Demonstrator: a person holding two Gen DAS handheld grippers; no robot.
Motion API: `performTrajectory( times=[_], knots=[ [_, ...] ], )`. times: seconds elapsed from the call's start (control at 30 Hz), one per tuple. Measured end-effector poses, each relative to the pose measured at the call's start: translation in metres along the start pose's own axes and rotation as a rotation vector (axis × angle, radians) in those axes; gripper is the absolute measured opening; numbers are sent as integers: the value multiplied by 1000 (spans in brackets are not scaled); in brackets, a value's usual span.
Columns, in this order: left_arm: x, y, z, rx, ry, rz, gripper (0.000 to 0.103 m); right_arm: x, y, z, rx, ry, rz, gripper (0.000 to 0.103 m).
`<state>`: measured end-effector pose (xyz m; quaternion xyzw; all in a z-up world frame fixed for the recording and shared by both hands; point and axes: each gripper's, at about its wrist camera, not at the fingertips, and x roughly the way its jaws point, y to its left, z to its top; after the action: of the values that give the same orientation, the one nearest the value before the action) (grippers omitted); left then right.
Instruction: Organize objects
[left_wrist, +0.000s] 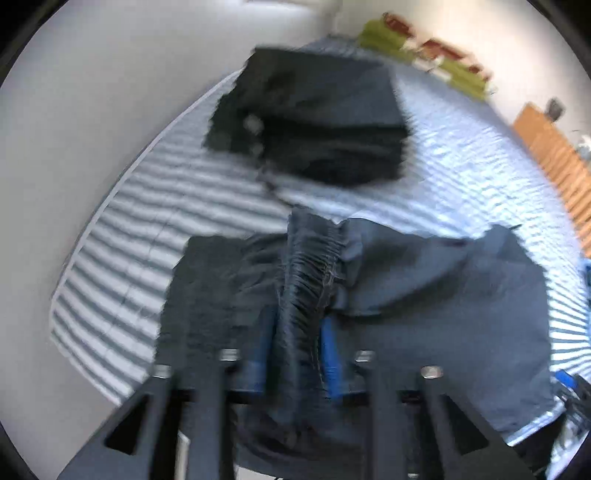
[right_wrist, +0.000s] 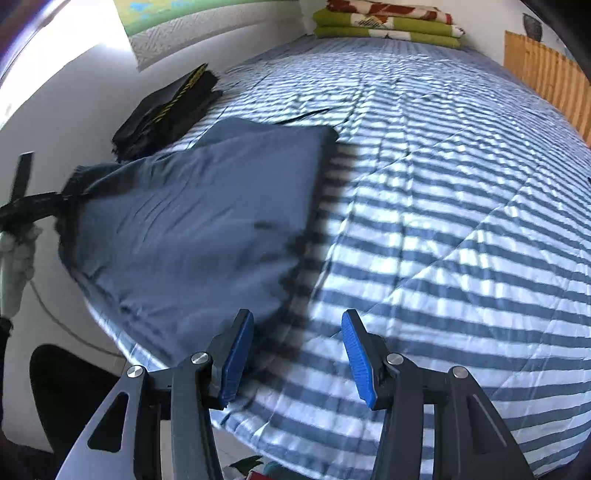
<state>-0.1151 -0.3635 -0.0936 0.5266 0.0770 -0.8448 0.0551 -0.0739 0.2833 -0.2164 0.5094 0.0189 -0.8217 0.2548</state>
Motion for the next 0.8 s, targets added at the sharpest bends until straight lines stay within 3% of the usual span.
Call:
performTrajectory(
  times=[0.03,0.23,0.3,0.43,0.47,0.5,0.53,0.57,0.63,0.73,0.77,0.8],
  knots=[
    [0,2,-1,-4,1,11,60,0,2,-1,-5,3,7,46],
    [-36,-8,-9,21,-79,83,63,-11,15,-14,-98,-17,85,46],
    [-49,-28,-7,68,-98,54,63,-15,22,-19,-141,-13,136,46],
    [-60,-102,-11,244,-95,-28,63,-15,38,-24,-210,-26,111,45],
    [-59,-125,-14,291,-85,-57,63,-10,42,-25,-226,-16,80,42],
    [-57,-141,-15,320,-80,-71,63,-6,43,-26,-232,-10,52,23],
    [-57,-161,-19,349,-76,-88,63,-2,43,-27,-233,1,37,13],
    [-56,-178,-24,373,-67,-106,63,3,42,-30,-221,26,42,12],
    [-55,-211,-37,429,-47,-148,63,-3,36,-34,-203,25,76,9],
    [-54,-250,-61,493,-7,-188,63,-20,23,-40,-171,37,234,9],
    [-55,-262,-72,507,6,-203,63,-29,19,-43,-177,46,285,9],
    [-56,-269,-82,513,14,-216,65,-37,15,-43,-186,34,283,14]
  ],
)
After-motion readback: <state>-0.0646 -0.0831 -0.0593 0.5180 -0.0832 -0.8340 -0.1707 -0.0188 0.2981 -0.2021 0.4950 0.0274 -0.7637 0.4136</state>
